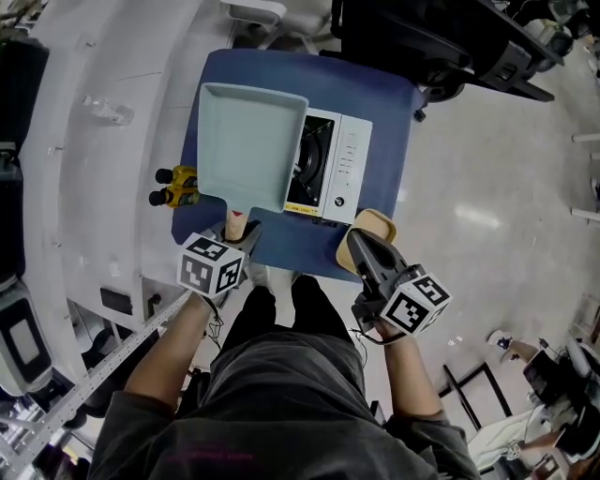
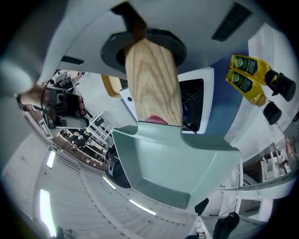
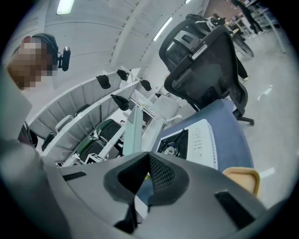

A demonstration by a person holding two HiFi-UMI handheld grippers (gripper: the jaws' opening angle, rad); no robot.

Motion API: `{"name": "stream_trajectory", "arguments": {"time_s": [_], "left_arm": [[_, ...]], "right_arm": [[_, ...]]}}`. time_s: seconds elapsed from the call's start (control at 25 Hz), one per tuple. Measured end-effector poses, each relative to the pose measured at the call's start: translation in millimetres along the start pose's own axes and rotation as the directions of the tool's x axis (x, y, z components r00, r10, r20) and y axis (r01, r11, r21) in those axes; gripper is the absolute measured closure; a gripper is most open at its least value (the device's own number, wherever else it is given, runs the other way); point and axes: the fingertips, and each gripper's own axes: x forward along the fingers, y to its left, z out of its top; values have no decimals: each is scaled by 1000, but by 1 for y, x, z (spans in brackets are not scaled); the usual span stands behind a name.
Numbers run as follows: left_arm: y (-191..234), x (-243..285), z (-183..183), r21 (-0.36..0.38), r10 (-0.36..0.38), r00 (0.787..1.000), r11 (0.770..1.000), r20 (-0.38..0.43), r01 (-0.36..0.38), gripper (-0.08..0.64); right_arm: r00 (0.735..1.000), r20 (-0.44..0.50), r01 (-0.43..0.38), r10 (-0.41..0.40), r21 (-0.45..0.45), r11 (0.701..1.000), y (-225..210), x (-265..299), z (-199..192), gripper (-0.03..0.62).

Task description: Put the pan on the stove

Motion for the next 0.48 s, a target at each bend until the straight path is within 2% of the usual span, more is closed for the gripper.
{"name": "stream_trajectory", "arguments": {"time_s": [0.48], "left_arm": [[17,38,-29,-105,-39,983,994,-179,20,557]], "right_arm": [[1000,-21,17,-16,51,999,-14,4,-17,589]]}}
